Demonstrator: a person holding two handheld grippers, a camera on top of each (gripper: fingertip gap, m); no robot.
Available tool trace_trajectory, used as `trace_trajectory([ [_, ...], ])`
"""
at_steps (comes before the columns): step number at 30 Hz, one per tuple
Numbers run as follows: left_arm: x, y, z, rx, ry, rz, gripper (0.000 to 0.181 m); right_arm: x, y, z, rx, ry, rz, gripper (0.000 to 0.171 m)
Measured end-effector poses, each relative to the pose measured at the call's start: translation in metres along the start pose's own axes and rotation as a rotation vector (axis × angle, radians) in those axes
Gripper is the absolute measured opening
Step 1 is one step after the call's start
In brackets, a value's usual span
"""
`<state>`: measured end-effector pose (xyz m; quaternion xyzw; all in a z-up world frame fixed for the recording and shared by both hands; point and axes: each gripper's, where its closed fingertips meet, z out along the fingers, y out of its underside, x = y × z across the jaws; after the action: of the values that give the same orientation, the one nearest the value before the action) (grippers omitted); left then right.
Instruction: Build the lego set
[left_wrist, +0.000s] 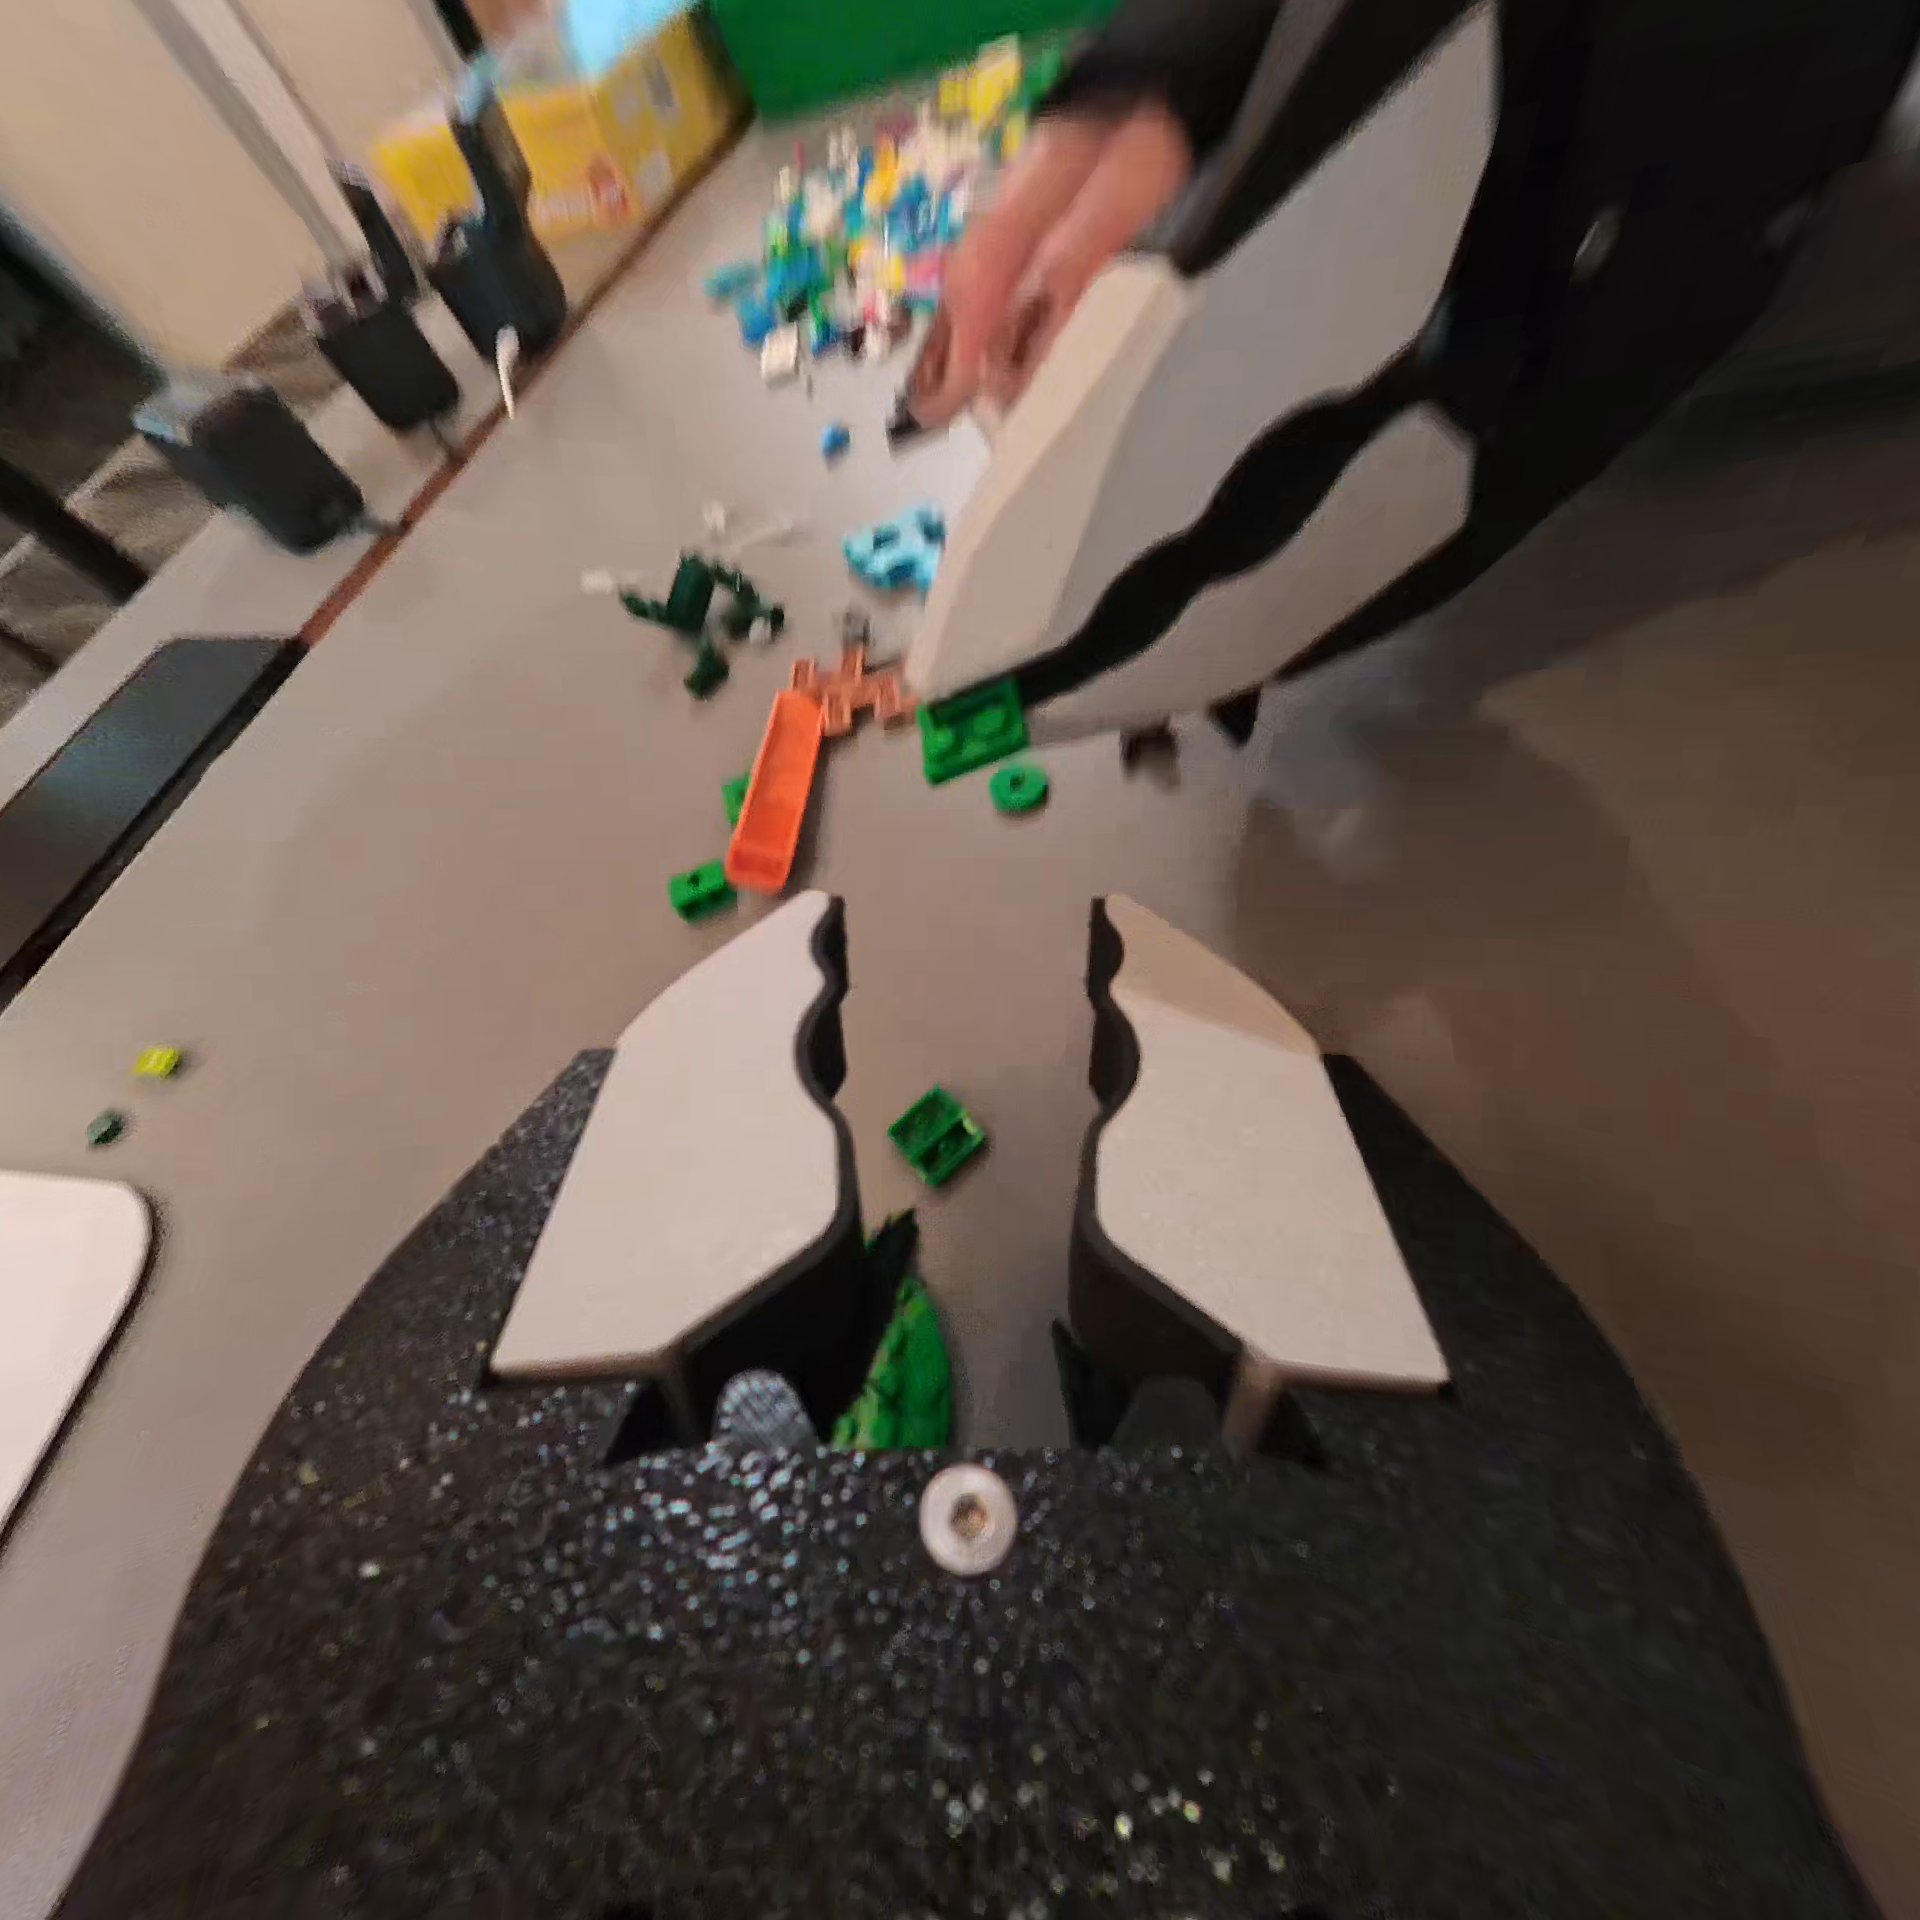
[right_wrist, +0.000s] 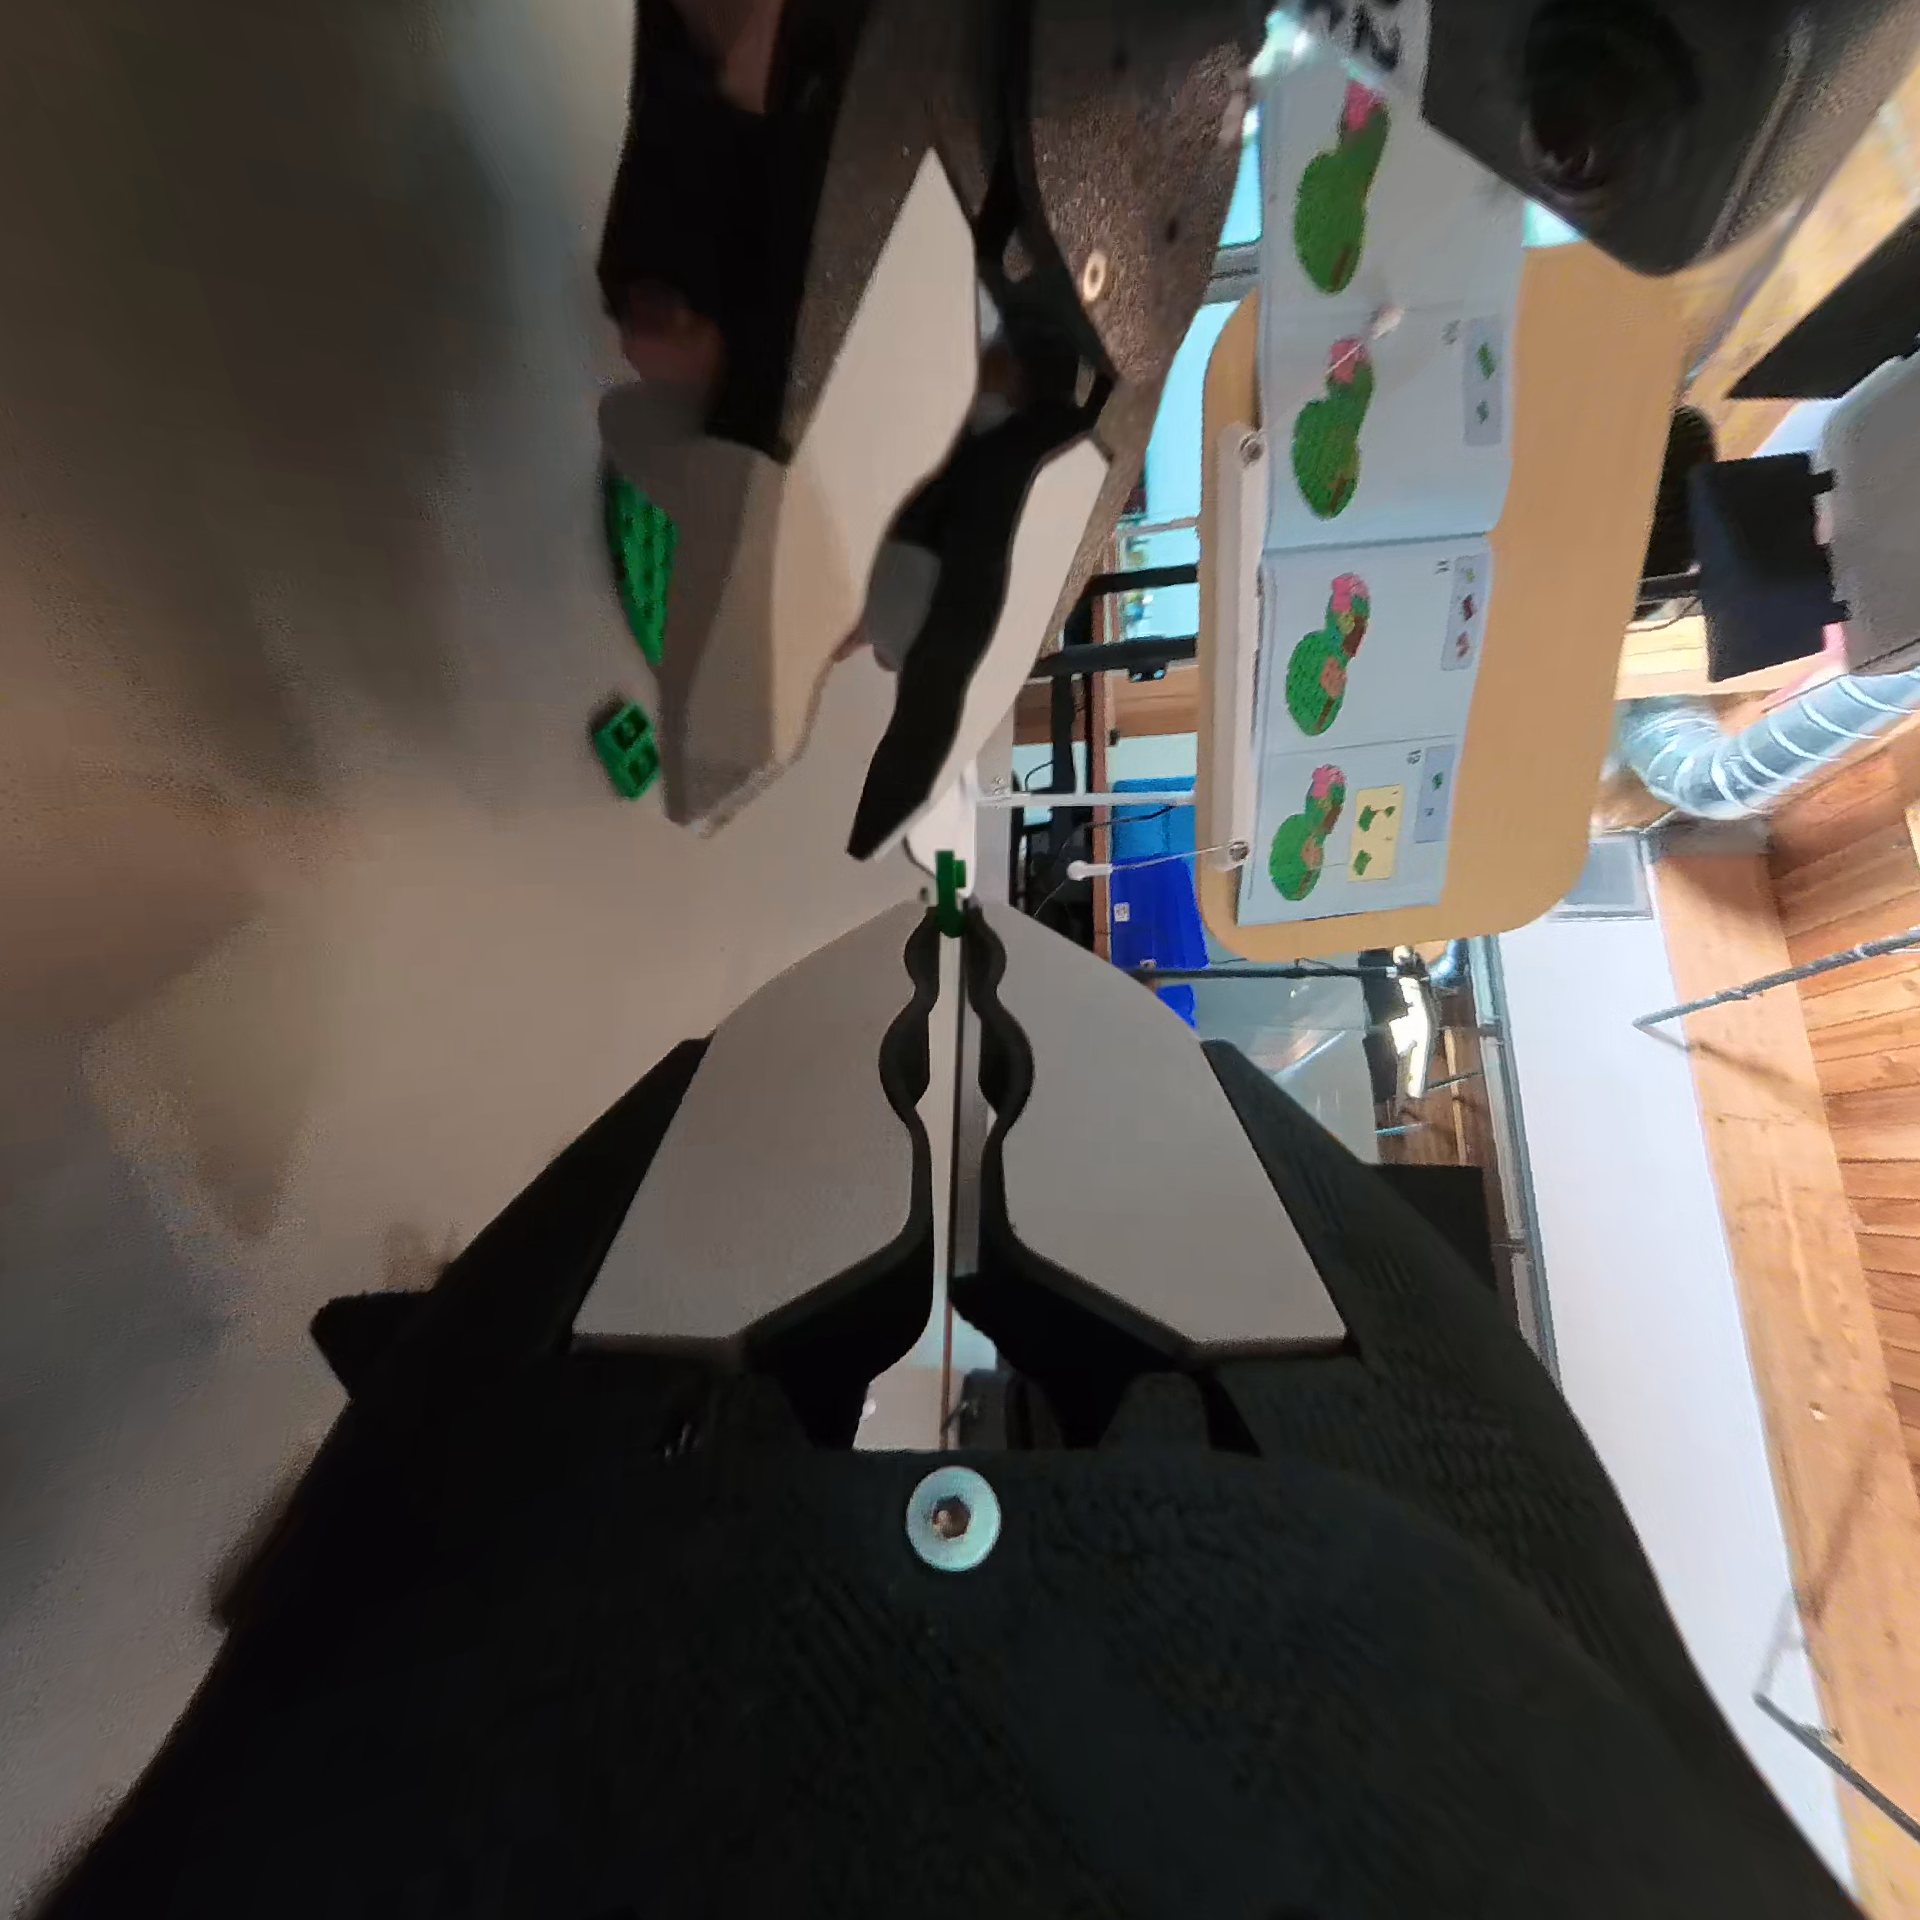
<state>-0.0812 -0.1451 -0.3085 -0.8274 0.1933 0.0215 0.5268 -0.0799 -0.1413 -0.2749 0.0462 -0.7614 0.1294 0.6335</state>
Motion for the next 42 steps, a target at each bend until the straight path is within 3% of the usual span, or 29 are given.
trace_trajectory([
  [3, 0.002, -0.021, -0.008, 0.141, 0.033, -0.077, 0.038, 0.006, -0.005, -0.002, 0.023, 0.049, -0.021, 0.002],
  [8, -0.001, -0.036, -0.013, 0.236, 0.032, -0.153, 0.035, 0.004, -0.006, 0.000, 0.009, 0.066, -0.087, 0.003],
  [11, -0.004, -0.036, -0.013, 0.225, -0.016, -0.120, 0.025, 0.003, -0.006, 0.002, -0.012, 0.073, -0.118, 0.003],
  [15, -0.004, -0.031, -0.010, 0.186, -0.042, -0.082, 0.028, 0.000, -0.003, 0.003, -0.026, 0.068, -0.132, 0.003],
  [18, -0.001, -0.033, -0.010, 0.191, -0.023, -0.081, 0.015, 0.000, -0.004, 0.004, -0.032, 0.074, -0.137, 0.003],
  [42, 0.001, -0.033, -0.009, 0.182, -0.043, -0.078, 0.015, 0.001, -0.003, 0.002, -0.039, 0.123, -0.185, 0.003],
])
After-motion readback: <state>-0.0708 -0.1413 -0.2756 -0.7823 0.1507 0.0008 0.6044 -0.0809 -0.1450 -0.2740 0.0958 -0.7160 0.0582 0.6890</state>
